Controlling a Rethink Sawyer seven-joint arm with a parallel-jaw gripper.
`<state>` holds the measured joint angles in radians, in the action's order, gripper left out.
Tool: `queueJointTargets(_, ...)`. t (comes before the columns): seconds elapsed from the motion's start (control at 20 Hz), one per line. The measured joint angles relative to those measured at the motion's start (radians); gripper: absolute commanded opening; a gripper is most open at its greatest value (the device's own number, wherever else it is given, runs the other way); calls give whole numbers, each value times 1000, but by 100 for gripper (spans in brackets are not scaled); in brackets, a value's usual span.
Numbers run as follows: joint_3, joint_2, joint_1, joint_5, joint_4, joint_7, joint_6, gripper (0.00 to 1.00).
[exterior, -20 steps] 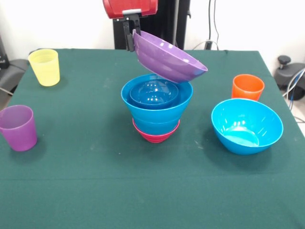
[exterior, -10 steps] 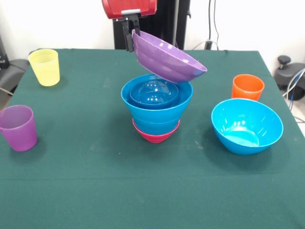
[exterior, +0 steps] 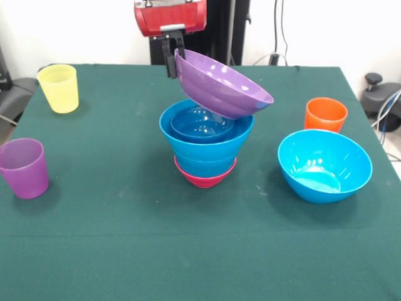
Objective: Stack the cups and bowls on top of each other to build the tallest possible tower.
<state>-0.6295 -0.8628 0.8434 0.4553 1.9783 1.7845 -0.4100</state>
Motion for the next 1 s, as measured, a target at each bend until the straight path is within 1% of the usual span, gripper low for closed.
queueJointTargets(1.0, 3, 9, -2, 0, -11, 0, 0, 0)
